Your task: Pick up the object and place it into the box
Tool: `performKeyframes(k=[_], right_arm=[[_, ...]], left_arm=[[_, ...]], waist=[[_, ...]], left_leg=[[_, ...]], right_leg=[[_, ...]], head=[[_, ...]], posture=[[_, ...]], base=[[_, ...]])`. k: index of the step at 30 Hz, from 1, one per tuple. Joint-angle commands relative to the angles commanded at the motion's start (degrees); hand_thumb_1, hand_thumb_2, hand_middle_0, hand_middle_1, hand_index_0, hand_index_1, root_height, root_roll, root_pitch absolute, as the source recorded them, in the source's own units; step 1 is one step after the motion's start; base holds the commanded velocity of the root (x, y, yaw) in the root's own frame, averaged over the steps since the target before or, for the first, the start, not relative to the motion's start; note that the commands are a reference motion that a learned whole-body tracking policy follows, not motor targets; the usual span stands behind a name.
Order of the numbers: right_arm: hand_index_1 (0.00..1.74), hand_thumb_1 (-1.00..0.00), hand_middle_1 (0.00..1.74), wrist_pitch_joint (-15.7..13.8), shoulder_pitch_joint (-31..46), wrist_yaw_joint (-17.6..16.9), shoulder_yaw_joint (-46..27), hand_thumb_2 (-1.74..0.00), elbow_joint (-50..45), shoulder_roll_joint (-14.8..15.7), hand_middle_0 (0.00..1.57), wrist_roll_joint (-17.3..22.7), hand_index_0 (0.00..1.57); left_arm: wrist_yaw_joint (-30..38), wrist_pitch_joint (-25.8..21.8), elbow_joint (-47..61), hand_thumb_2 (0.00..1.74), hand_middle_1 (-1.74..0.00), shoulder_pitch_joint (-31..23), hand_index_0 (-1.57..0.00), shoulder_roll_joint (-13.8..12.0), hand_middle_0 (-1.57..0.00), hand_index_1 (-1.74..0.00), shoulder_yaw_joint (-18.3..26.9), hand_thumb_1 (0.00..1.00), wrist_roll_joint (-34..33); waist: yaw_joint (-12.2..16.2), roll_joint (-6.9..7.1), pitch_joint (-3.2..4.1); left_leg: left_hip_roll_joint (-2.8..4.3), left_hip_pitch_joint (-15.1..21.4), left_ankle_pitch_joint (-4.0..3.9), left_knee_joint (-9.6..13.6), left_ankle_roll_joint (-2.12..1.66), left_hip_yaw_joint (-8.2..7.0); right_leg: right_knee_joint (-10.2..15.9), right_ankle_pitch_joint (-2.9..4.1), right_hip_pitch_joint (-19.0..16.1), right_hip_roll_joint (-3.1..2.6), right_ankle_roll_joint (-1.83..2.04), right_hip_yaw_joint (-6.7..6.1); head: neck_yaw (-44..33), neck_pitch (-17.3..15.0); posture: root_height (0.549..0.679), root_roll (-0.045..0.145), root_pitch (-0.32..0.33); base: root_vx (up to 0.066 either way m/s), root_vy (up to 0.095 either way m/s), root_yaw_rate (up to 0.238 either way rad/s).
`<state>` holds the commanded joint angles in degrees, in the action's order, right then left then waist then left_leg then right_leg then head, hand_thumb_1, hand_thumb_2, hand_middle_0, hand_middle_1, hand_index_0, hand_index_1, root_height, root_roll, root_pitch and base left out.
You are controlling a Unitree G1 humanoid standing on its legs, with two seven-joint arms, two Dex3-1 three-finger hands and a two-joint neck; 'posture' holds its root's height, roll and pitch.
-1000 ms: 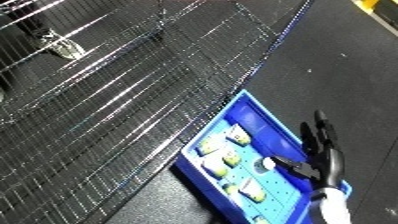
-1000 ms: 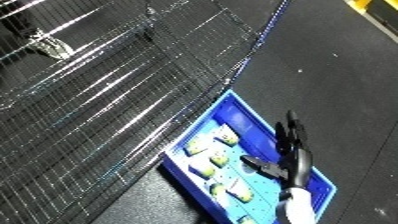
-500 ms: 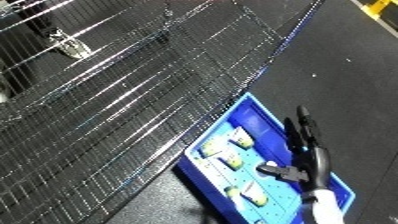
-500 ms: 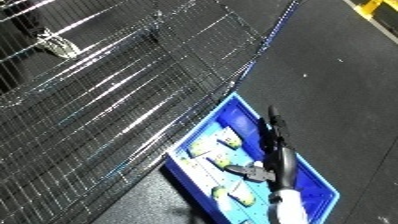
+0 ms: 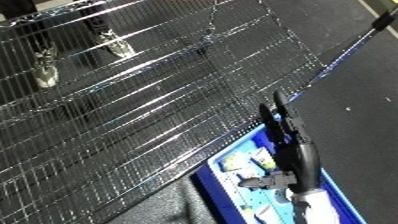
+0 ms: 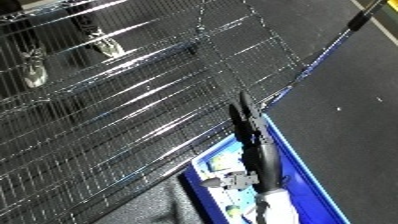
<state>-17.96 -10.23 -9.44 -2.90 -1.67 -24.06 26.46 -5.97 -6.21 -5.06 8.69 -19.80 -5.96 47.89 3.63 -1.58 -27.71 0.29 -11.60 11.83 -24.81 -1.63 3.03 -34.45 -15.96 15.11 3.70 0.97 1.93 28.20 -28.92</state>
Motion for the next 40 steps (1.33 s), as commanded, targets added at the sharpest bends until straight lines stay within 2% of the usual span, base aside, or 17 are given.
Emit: performKeyframes(k=[5,9,15,22,27,40], right_arm=[[0.00,0.00,0.00,1.56,-1.55,0.85,0.90,0.00,-0.33,0.30,0.00,-0.76,0.00],[0.00,0.00,0.00,1.89,-1.98,1.35,1.40,0.00,0.02,0.66,0.00,-0.67,0.00],[0.00,0.00,0.00,1.64,-2.34,1.45,2.40,0.00,0.73,1.54,0.00,-0.47,0.00],[0.00,0.00,0.00,1.26,-2.14,1.63,3.27,0.00,1.96,2.55,0.00,-0.28,0.00],[0.00,0.00,0.00,0.95,-1.85,1.79,3.93,0.00,2.88,2.92,0.00,-0.23,0.00],[0.00,0.00,0.00,0.63,-1.32,2.04,4.78,0.00,4.64,2.90,0.00,0.33,0.00]], left_arm=[[-0.54,1.19,-0.40,1.74,-1.74,-0.01,-1.57,-0.44,-1.57,-1.74,0.75,1.00,-0.32],[-0.83,1.82,-0.48,1.74,-1.74,-0.30,-1.57,-0.62,-1.57,-1.74,0.97,1.00,-0.65],[-0.99,2.35,-0.40,1.74,-1.74,-0.50,-1.57,-0.85,-1.57,-1.74,0.91,1.00,-0.96],[-1.19,2.50,-0.48,1.74,-1.74,-0.75,-1.57,-0.94,-1.57,-1.74,0.83,1.00,-1.45],[-1.28,2.41,-0.64,1.74,-1.74,-0.90,-1.57,-0.95,-1.57,-1.74,0.66,1.00,-1.68],[-1.74,2.33,-0.49,1.74,-1.74,-1.54,-1.57,-1.11,-1.57,-1.74,0.48,1.00,-1.59]], waist=[[-1.55,0.63,0.05],[-2.65,0.97,0.01],[-3.95,1.48,-0.16],[-4.85,1.86,-0.34],[-5.11,2.09,-0.38],[-5.24,2.17,-0.77]], left_leg=[[-0.04,-0.44,-0.02,-0.91,0.03,0.99],[-0.30,-0.51,-0.18,-1.09,0.08,1.71],[-0.61,-0.68,-0.37,-1.32,0.28,2.42],[-0.69,-0.51,-0.80,-0.98,0.33,2.90],[-0.57,-0.41,-1.08,-0.73,0.29,3.03],[-0.41,-0.79,-1.03,-1.43,0.24,2.90]], right_leg=[[-0.99,-0.56,-0.65,-0.20,-0.28,0.81],[-1.30,-0.77,-1.21,-0.22,-0.32,1.39],[-1.64,-0.88,-1.65,-0.19,-0.21,2.12],[-1.40,-0.79,-2.19,-0.22,-0.02,2.71],[-1.17,-0.64,-2.39,-0.17,0.14,2.84],[-1.71,-0.61,-2.04,-0.03,0.36,2.77]], head=[[-3.26,-1.04],[-6.52,-0.78],[-10.62,-0.96],[-13.70,-1.13],[-14.67,-1.07],[-14.82,-0.56]], posture=[[0.660,0.057,-0.013],[0.659,0.053,-0.020],[0.658,0.047,-0.027],[0.658,0.042,-0.032],[0.658,0.040,-0.034],[0.657,0.037,-0.037]], base=[[0.054,-0.044,0.166],[0.055,-0.032,0.168],[0.032,-0.028,0.131],[0.021,-0.015,0.081],[0.006,-0.007,0.037],[0.001,-0.003,-0.002]])
